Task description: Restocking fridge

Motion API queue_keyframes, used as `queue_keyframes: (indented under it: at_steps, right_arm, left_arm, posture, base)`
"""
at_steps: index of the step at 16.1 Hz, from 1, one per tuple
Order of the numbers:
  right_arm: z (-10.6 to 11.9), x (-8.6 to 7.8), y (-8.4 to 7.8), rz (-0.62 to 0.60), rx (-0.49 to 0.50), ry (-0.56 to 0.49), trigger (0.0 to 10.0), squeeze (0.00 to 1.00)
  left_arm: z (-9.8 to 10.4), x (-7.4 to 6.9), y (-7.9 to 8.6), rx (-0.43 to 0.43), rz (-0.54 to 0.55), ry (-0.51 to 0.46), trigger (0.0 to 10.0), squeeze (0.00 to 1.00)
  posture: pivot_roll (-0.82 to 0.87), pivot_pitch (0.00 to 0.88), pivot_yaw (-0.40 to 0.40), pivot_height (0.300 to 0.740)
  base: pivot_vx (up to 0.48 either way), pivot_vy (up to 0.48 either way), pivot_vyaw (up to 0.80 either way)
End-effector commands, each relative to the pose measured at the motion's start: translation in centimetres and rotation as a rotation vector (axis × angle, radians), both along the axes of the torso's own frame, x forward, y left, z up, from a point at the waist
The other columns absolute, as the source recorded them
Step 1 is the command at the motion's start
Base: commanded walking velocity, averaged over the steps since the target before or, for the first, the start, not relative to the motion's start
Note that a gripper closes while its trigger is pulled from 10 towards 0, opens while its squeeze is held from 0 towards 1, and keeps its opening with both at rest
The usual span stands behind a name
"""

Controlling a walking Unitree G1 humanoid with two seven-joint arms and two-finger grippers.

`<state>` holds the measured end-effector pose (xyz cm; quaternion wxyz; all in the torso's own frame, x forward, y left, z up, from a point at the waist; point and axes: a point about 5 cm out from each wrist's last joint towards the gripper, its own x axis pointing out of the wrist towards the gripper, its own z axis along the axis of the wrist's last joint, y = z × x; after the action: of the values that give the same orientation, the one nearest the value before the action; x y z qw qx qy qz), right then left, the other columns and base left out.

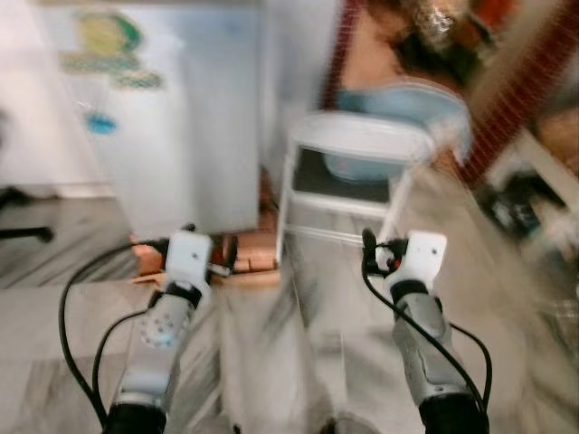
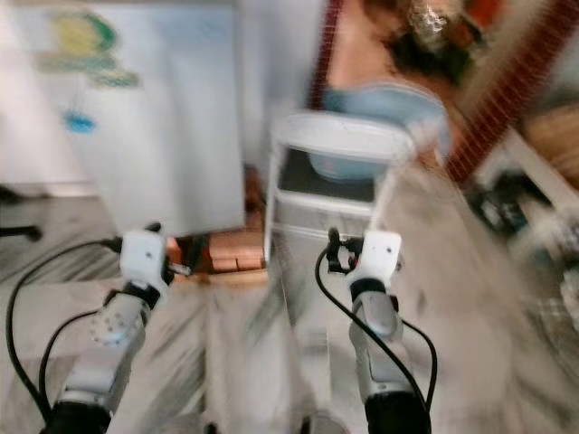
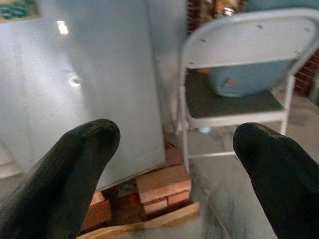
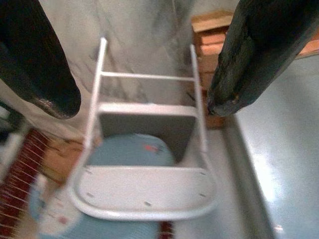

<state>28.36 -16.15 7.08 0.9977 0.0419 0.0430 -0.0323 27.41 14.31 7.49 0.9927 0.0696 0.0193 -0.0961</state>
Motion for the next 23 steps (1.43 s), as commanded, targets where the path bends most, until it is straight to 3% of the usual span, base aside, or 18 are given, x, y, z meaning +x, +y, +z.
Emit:
queue_keyframes:
  at_steps: [1,4,8,11,13,16,17,19,23]
  right_arm:
    - [0.3,-0.3,-1.5,-0.044,-0.016,-0.012,10.0,0.00]
    - [0.5,-0.6,-1.9,-0.080,-0.009,-0.034,10.0,0.00]
    - [0.2,-1.3,-2.4,-0.108,-0.012,-0.019,10.0,0.00]
    - [0.2,-1.0,-1.8,-0.070,-0.038,-0.005,10.0,0.00]
    - [0.6,-0.7,-1.4,-0.038,-0.124,-0.028,10.0,0.00]
    - [0.7,-0.3,-0.3,-0.003,-0.006,-0.028,10.0,0.00]
    - [1.1,-0.4,-0.2,0.002,-0.040,-0.064,10.0,0.00]
    - [1.3,-0.4,-0.4,-0.001,-0.017,-0.076,10.0,0.00]
    - [1.2,0.0,-1.4,-0.026,-0.030,-0.054,10.0,0.00]
  left_arm:
    - [0.1,0.2,-1.3,-0.013,-0.052,-0.001,10.0,0.00]
    - [-0.9,-0.6,-1.3,-0.003,-0.063,0.043,10.0,0.00]
    - [-0.4,-0.4,-2.3,0.033,-0.122,0.014,10.0,0.00]
    - [-0.5,-1.0,-1.5,-0.024,-0.106,0.046,10.0,0.00]
    - [-0.2,-1.1,-0.6,-0.011,-0.051,0.032,10.0,0.00]
    - [-0.5,-0.7,0.2,-0.016,-0.009,0.036,10.0,0.00]
    - [0.0,-0.4,-0.4,0.026,-0.047,0.002,10.0,0.00]
    - [0.5,-0.5,-0.4,0.028,-0.063,-0.007,10.0,0.00]
    - [-0.2,-1.4,0.5,0.053,-0.048,0.025,10.0,0.00]
  posture:
    - [0.09,0.065,-0.011,0.740]
    - [0.07,0.077,0.027,0.740]
    - [0.06,0.088,0.028,0.740]
    - [0.09,0.102,-0.014,0.740]
    - [0.09,0.106,-0.025,0.740]
    - [0.10,0.102,-0.051,0.740]
    - [0.13,0.098,-0.066,0.740]
    - [0.13,0.096,-0.066,0.740]
    - [0.13,0.103,-0.078,0.740]
  base:
    - [0.000,0.480,-0.80]
    - [0.000,0.159,-0.74]
    - [0.000,0.000,0.00]
    - [0.000,0.000,0.00]
    - [0.000,0.000,0.00]
    - [0.000,0.000,0.00]
    - [0.000,0.000,0.00]
    - [0.000,0.000,0.00]
    - [0.000,0.426,-0.60]
